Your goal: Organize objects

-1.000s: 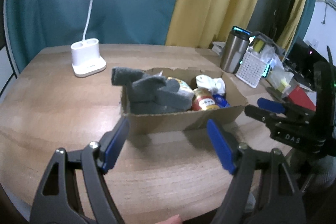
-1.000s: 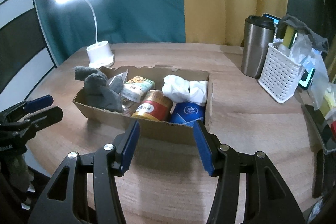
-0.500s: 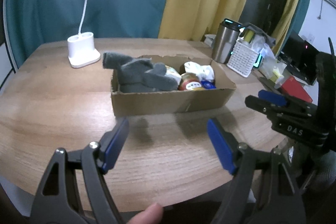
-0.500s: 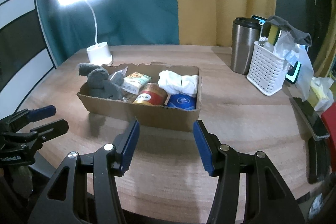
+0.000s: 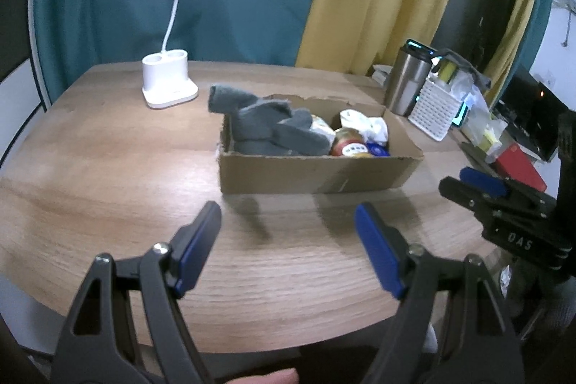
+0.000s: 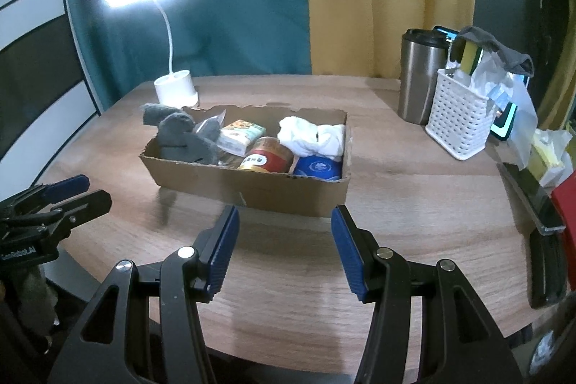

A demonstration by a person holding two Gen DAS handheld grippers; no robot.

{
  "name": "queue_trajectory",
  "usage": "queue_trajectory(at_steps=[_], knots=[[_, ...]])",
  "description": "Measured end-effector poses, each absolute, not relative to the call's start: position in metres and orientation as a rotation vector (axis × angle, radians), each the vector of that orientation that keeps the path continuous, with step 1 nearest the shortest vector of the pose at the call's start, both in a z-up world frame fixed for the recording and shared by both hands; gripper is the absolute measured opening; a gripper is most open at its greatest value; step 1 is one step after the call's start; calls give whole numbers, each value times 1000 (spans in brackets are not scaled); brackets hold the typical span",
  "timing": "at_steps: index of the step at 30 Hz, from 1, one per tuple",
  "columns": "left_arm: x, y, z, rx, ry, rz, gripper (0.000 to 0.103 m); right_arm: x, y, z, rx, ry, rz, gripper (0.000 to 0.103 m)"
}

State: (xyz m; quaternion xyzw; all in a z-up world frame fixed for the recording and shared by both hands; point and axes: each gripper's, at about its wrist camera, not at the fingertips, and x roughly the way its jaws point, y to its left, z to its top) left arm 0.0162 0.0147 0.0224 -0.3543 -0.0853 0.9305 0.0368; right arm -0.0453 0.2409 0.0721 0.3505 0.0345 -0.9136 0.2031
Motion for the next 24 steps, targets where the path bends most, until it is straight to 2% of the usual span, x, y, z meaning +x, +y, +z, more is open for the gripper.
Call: queue_trajectory(at_steps=[4,6,22,24], knots=[[17,18,22,-1084,-249,2854,78,-43,239,73,971,97,-2541,58],[17,18,23,-1079,-240,2858,78,-42,239,73,970,96,-2541,65],[17,23,25,-1064,-207,2859,78,-41,243,75,971,91,-2548,66],[17,23,25,-1061,-205,2859,78,-41,243,74,971,91,-2548,69]])
